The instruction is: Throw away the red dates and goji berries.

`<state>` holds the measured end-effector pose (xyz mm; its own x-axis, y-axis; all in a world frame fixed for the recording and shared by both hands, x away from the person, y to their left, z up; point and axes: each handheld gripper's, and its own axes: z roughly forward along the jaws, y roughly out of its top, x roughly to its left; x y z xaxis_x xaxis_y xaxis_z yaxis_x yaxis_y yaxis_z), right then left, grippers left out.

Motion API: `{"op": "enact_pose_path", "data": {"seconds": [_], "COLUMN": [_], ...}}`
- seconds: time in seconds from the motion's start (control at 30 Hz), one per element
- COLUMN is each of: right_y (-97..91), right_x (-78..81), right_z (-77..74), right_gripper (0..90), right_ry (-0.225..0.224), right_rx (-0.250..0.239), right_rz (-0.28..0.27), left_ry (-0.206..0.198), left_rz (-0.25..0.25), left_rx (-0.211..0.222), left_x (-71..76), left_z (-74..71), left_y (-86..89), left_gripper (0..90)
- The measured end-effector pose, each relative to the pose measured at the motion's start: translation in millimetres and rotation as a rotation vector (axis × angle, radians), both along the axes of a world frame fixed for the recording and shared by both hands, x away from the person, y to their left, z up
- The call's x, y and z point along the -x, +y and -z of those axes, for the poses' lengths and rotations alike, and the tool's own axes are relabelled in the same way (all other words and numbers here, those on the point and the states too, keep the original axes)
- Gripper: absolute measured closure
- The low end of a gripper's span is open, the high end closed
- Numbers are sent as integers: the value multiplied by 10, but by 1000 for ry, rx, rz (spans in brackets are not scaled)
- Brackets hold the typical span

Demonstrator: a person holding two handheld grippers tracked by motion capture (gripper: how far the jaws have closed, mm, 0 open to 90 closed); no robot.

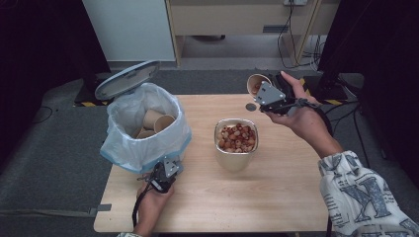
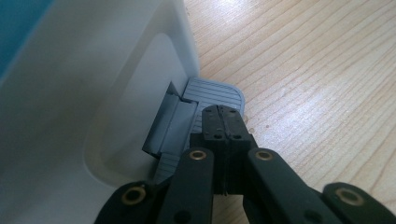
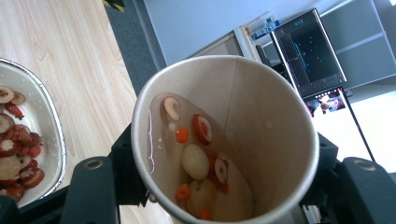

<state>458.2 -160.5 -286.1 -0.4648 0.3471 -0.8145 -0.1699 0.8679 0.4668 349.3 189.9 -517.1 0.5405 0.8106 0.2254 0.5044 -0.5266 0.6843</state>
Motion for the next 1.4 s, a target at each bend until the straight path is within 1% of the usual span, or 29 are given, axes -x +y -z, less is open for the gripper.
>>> {"op": "enact_pose_path", "data": {"seconds": [0.07, 0.13, 0.17, 0.2, 0.23, 0.37, 0.43, 0.53, 0.67, 0.8, 0.83, 0.97, 1.1, 1.4], "right_y": [20, 26, 43, 43, 57, 73, 84, 86, 84, 85, 88, 95, 108, 113], "right_x": [3, 5, 10, 10, 17, 25, 32, 28, 25, 22, 23, 28, 33, 14], "right_z": [-10, -10, -14, -14, -13, -14, -15, -19, -22, -19, -20, -37, -63, -63], "right_gripper": [353, 354, 354, 354, 354, 354, 355, 355, 355, 354, 354, 354, 355, 355], "right_ry": [-14, -16, -26, -26, -37, -44, -52, -45, -46, -46, -48, -50, -60, -59], "right_rx": [22, 28, 49, 49, 73, 88, 106, 93, 92, 100, 108, 108, 117, 124], "right_rz": [0, 2, 0, 0, 0, -3, -7, -8, -8, -10, -11, -16, -19, -19], "left_ry": [0, 0, 0, 0, 0, 0, 0, 0, 0, 0, 0, 0, 1, 1], "left_rz": [0, 0, 0, 0, 0, 0, -1, 0, -1, -1, -1, -1, -1, -1], "left_rx": [0, 1, 1, 1, 1, 0, 1, 1, 2, 2, 2, 2, 2, 2], "left_x": [0, 0, 0, 0, 0, 0, 1, 1, 0, 0, 0, 0, 0, 0], "left_z": [0, 0, 0, 0, 1, 0, 1, 0, 0, 0, 0, 1, 0, 0], "left_y": [0, 0, 0, 0, 1, 0, 0, 0, 0, 0, 1, 0, 1, 2], "left_gripper": [898, 898, 898, 898, 898, 898, 898, 898, 898, 898, 898, 898, 898, 898]}}
